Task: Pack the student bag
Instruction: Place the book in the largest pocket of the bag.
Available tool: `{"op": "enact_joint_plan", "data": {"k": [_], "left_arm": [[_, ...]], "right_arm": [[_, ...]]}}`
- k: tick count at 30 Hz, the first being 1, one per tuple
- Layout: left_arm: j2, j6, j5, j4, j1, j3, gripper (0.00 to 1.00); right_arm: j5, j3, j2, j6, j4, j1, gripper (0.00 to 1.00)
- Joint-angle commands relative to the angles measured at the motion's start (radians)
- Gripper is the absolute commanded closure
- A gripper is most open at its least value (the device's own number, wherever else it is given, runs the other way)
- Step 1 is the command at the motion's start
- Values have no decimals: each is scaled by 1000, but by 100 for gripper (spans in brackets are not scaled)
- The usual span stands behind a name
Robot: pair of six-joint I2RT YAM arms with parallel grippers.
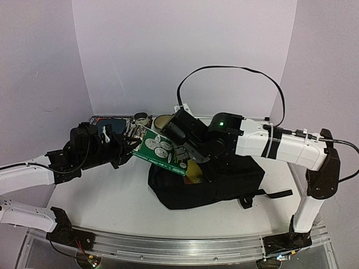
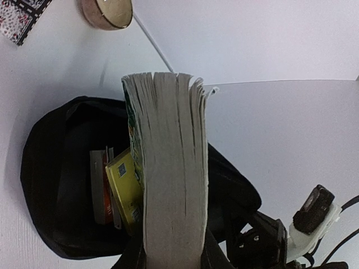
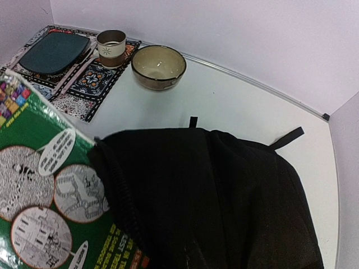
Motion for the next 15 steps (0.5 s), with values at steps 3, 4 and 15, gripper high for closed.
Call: {"op": "enact_joint_plan", "data": {"k": [3,4,15], "left_arm": [[8,118,-114,194,-2,114,100],[14,129,-124,200,-2,118,100],[209,53,-69,373,-7,104,100]], "right_arm": [[-87,-47,-123,-3,107,0,100],[-96,-55,-128,-1,111,0,100],[-149,-86,-133,14,151,-1,100]]}}
